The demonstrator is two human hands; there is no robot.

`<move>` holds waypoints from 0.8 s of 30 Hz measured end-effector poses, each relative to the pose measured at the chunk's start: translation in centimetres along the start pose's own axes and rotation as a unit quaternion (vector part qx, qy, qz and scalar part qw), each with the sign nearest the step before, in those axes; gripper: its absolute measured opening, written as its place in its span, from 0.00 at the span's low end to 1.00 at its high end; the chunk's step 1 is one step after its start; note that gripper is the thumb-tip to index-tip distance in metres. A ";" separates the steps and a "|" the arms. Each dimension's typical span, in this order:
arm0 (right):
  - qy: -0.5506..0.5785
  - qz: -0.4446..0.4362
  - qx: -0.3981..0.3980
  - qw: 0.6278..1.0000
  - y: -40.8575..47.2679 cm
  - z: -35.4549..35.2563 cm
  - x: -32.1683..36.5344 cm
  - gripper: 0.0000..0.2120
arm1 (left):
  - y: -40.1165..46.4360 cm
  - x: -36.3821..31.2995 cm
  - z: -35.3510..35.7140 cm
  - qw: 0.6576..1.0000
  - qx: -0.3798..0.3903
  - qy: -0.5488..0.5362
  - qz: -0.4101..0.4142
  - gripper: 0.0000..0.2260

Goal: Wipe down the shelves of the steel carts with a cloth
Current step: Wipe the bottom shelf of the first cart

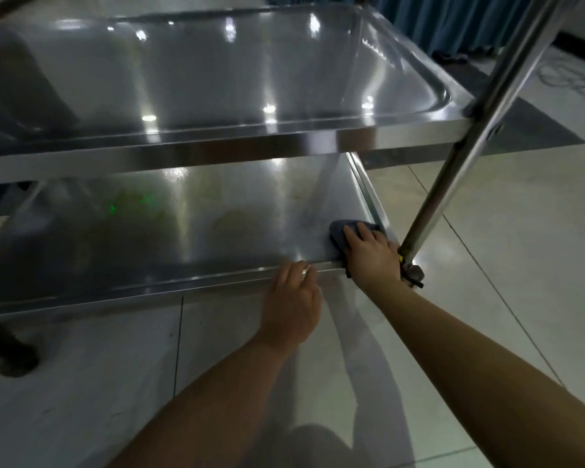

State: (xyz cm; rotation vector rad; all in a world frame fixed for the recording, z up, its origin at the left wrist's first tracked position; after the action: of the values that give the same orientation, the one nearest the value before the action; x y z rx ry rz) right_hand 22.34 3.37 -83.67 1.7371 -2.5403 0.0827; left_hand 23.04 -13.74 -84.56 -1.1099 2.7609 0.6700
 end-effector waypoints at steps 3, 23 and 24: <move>0.040 0.020 -0.006 0.999 2.1 1.3 -1.1 0.23 | -0.2 0.2 0.8 0.999 -0.003 0.042 -0.009 0.16; 0.055 -0.018 0.032 0.998 16.1 1.9 0.9 0.26 | -1.3 0.2 1.7 0.993 -0.061 0.097 -0.018 0.20; 0.052 -0.018 0.030 0.998 15.3 2.0 0.9 0.26 | -1.3 0.2 1.7 0.994 -0.058 0.096 -0.018 0.20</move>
State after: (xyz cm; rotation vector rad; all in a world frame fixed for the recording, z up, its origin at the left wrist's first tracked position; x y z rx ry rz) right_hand 7.66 7.89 -85.67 1.7502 -2.4551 0.2426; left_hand 23.64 -13.99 -86.65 -1.3094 2.8828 0.7672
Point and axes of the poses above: each hand's wrist, its own y-axis towards the middle knuckle, its own z-axis out of the palm, x = y × z, the point moved 9 cm from there along y, towards the middle knuckle, and after that the axes turned 2 degrees about x, right-handed, at the moved point
